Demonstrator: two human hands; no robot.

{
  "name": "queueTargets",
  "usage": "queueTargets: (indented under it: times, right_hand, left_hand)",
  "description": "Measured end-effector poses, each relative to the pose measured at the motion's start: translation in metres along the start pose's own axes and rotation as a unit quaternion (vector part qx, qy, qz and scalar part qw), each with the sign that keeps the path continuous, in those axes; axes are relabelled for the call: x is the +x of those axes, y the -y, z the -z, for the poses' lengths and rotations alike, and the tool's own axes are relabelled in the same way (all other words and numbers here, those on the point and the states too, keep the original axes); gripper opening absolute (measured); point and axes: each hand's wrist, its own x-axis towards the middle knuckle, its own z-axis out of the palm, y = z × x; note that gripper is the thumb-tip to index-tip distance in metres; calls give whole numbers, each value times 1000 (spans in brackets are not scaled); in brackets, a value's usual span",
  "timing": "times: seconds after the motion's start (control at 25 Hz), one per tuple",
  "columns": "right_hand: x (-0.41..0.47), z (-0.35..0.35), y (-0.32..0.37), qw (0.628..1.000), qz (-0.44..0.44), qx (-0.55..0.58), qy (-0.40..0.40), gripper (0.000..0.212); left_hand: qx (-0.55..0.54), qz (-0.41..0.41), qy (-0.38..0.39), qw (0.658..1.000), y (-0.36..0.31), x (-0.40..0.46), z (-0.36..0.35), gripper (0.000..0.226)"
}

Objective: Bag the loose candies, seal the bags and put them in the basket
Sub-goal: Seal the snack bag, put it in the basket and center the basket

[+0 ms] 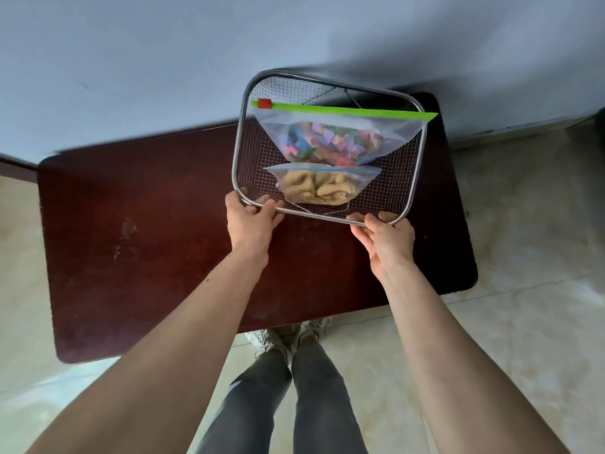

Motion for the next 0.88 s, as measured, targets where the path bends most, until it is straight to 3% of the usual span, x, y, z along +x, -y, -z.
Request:
queueTargets:
  times: [0.56, 0.88]
  right_hand:
    - [-23, -43, -40, 993, -15, -100, 53, 27]
    - [-20, -46, -48, 988, -25, -135, 64, 26]
  left_hand:
    - [-71, 43, -95, 992, 11, 1, 77, 45]
    - [-112, 69, -97, 987, 20, -1, 89, 40]
